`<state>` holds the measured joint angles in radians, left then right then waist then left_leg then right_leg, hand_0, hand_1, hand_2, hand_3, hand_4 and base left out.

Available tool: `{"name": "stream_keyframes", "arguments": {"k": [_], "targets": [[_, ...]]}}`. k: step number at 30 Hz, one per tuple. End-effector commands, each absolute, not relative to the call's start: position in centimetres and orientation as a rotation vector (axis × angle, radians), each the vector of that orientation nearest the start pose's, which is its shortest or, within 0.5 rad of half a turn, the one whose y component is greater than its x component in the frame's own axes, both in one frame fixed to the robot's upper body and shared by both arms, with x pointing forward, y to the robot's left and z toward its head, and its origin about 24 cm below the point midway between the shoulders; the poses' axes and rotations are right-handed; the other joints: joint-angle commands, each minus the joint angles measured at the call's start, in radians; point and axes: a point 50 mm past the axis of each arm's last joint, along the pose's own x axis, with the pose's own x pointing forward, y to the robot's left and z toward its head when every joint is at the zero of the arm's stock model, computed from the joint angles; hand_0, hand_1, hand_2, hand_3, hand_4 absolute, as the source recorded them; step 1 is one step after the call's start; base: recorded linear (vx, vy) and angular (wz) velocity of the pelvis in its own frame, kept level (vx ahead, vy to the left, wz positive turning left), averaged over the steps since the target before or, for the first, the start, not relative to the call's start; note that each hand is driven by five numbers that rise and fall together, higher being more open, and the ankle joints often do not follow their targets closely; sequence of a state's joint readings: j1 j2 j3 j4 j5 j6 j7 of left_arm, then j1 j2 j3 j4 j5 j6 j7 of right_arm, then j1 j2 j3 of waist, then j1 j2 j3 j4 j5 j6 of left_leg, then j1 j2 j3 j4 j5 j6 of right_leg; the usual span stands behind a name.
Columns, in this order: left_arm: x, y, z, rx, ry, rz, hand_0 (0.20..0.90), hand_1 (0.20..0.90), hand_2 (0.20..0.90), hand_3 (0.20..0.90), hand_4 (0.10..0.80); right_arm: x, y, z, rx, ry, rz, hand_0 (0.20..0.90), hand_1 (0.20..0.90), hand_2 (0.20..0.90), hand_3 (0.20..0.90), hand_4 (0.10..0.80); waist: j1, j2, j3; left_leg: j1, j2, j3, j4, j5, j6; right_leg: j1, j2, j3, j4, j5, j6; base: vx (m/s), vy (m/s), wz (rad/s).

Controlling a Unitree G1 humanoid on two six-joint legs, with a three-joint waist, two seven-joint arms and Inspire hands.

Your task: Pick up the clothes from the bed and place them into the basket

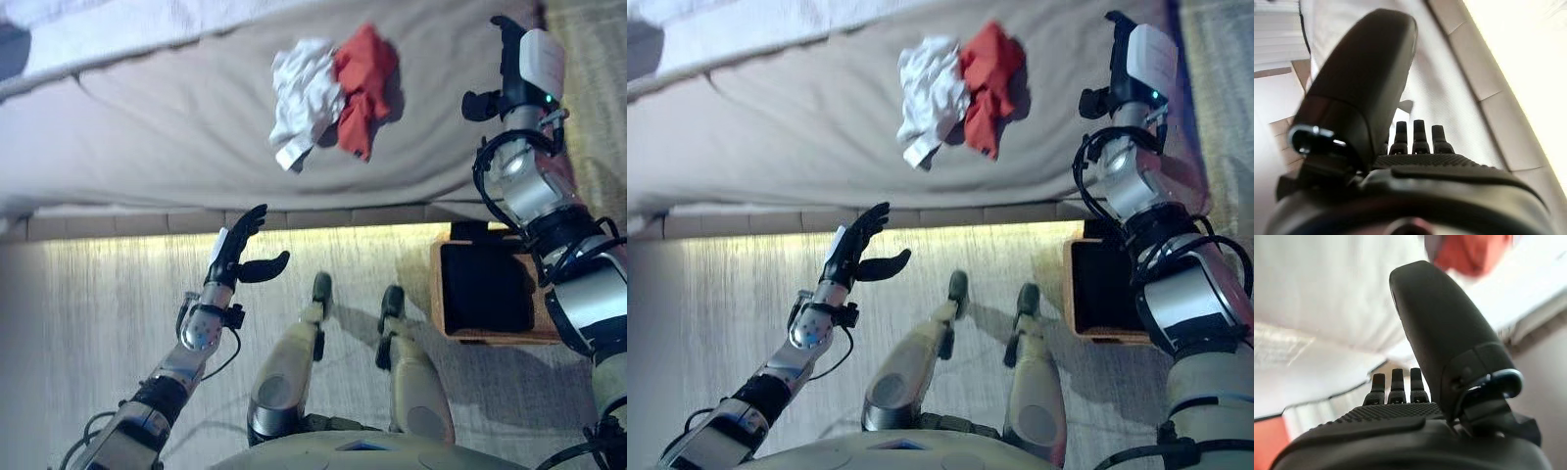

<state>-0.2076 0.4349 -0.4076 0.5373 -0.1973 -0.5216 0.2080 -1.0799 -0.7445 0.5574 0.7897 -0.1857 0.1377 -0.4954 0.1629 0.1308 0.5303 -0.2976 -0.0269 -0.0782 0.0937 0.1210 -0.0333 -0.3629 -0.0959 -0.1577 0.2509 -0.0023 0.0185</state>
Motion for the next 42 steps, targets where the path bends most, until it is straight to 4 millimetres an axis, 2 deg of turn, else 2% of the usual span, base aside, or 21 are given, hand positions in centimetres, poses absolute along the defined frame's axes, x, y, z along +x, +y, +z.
{"name": "stream_keyframes", "arguments": {"k": [1, 7, 11, 16, 21, 32, 36, 38, 42], "targets": [[27.3, 18.0, 7.0, 0.217, -0.420, -0.134, 0.900, 0.900, 0.900, 0.900, 0.800, 38.4, -24.0, 32.3, -1.231, -0.530, -0.642, 0.900, 0.900, 0.900, 0.900, 0.800, 0.020, -0.038, -0.010, -0.104, -0.083, -0.063, 0.192, -0.134, 0.032, -0.027, -0.024, -0.049, 0.115, -0.076, -0.028, -0.042, -0.038, 0.24], [27.0, 18.0, 8.5, 0.197, -0.464, -0.140, 0.900, 0.900, 0.900, 0.900, 0.800, 38.3, -24.1, 34.0, -1.250, -0.487, -0.663, 0.900, 0.900, 0.900, 0.900, 0.800, 0.051, -0.035, -0.010, -0.244, -0.093, -0.064, 0.278, -0.145, 0.039, -0.159, -0.026, -0.061, 0.231, -0.111, -0.029, -0.014, -0.045, 0.21], [26.6, 17.9, 8.8, 0.189, -0.475, -0.158, 0.900, 0.900, 0.900, 0.900, 0.800, 38.3, -24.1, 34.6, -1.233, -0.482, -0.665, 0.900, 0.900, 0.900, 0.900, 0.800, 0.071, -0.027, -0.010, -0.320, -0.094, -0.071, 0.318, -0.143, 0.043, -0.229, -0.025, -0.070, 0.308, -0.139, -0.040, -0.002, -0.032, 0.08], [26.3, 17.6, 8.9, 0.199, -0.479, -0.163, 0.900, 0.900, 0.900, 0.900, 0.800, 38.3, -24.3, 35.4, -1.150, -0.491, -0.680, 0.900, 0.900, 0.900, 0.900, 0.800, 0.097, -0.015, -0.010, -0.373, -0.104, -0.084, 0.357, -0.146, 0.046, -0.275, -0.027, -0.085, 0.372, -0.168, -0.054, 0.024, -0.038, 0.10], [25.5, 18.2, 8.6, 0.199, -0.471, -0.147, 0.900, 0.900, 0.900, 0.900, 0.800, 38.2, -24.6, 36.5, -0.945, -0.509, -0.689, 0.900, 0.900, 0.900, 0.900, 0.800, 0.130, 0.005, -0.010, -0.419, -0.119, -0.096, 0.411, -0.174, 0.053, -0.326, -0.037, -0.082, 0.461, -0.221, -0.058, 0.071, -0.044, 0.12], [24.0, 19.1, 9.6, 0.199, -0.508, -0.133, 0.900, 0.900, 0.900, 0.900, 0.800, 37.5, -25.2, 38.4, -0.716, -0.539, -0.722, 0.900, 0.900, 0.900, 0.900, 0.800, 0.179, 0.016, -0.010, -0.536, -0.122, -0.105, 0.474, -0.170, 0.064, -0.430, -0.050, -0.116, 0.550, -0.248, -0.075, 0.030, -0.033, 0.21], [23.6, 19.4, 9.6, 0.212, -0.513, -0.132, 0.900, 0.900, 0.900, 0.900, 0.800, 37.3, -25.6, 38.3, -0.714, -0.537, -0.781, 0.900, 0.900, 0.900, 0.900, 0.800, 0.182, 0.005, -0.010, -0.548, -0.115, -0.103, 0.486, -0.172, 0.063, -0.434, -0.051, -0.131, 0.556, -0.246, -0.075, 0.022, -0.073, 0.19], [23.4, 19.9, 9.4, 0.204, -0.504, -0.131, 0.900, 0.900, 0.900, 0.900, 0.800, 37.1, -26.7, 37.4, -0.777, -0.511, -0.857, 0.900, 0.900, 0.900, 0.900, 0.800, 0.179, -0.015, -0.010, -0.520, -0.109, -0.114, 0.478, -0.174, 0.058, -0.399, -0.043, -0.137, 0.541, -0.243, -0.072, 0.033, -0.109, 0.09], [23.4, 20.6, 9.0, 0.155, -0.472, -0.115, 0.900, 0.900, 0.900, 0.900, 0.800, 37.3, -27.3, 36.3, -0.811, -0.470, -0.855, 0.900, 0.900, 0.900, 0.900, 0.800, 0.169, -0.038, -0.010, -0.460, -0.098, -0.128, 0.453, -0.175, 0.054, -0.335, -0.025, -0.131, 0.501, -0.234, -0.067, 0.006, -0.040, -0.08]]}}
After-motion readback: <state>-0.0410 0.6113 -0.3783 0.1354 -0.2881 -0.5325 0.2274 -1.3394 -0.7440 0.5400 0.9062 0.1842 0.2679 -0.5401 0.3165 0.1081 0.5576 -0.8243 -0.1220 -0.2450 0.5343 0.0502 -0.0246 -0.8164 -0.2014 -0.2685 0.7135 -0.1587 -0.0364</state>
